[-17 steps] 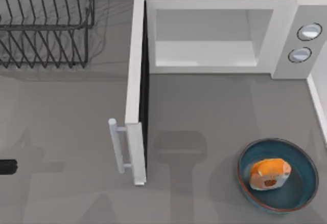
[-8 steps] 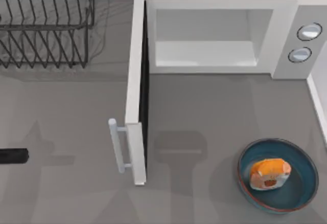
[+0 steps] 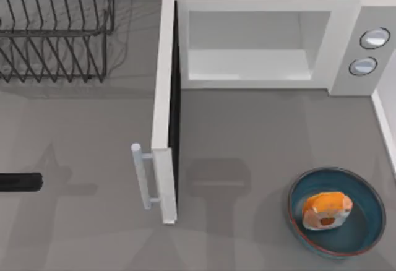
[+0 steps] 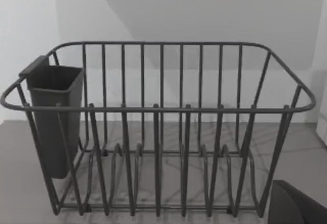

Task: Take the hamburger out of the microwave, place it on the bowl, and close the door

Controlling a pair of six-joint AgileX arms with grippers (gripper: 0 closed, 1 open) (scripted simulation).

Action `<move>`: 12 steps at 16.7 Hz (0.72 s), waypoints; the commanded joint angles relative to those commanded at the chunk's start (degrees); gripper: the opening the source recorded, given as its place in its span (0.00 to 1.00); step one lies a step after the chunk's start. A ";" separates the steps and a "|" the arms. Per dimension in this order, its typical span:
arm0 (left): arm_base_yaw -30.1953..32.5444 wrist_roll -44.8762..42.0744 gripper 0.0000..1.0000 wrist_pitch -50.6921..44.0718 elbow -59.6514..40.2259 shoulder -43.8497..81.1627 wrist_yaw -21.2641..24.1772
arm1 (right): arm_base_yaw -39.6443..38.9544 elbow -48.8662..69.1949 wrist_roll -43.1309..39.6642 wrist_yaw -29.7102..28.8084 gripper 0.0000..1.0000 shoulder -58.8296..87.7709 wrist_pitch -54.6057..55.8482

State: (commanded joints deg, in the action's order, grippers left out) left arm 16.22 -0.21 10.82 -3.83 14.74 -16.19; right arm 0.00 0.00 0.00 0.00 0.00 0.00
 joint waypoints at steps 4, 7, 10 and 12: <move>2.81 -0.04 0.00 -0.86 -4.11 2.85 -2.80 | 0.00 0.00 0.00 0.00 1.00 0.00 0.00; 4.51 -0.07 0.00 -1.59 -6.20 4.57 -4.49 | 0.00 0.00 0.00 0.00 1.00 0.00 0.00; 4.13 -0.04 0.00 -1.49 -6.08 4.37 -4.15 | 0.00 0.00 0.00 0.00 1.00 0.00 0.00; 2.00 -0.04 0.00 -1.05 -6.21 4.94 -2.02 | 0.00 0.00 0.00 0.00 1.00 0.00 0.00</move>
State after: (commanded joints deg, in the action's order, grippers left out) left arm 18.22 -0.25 9.76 -10.03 19.67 -18.21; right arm 0.00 0.00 0.00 0.00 0.00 0.00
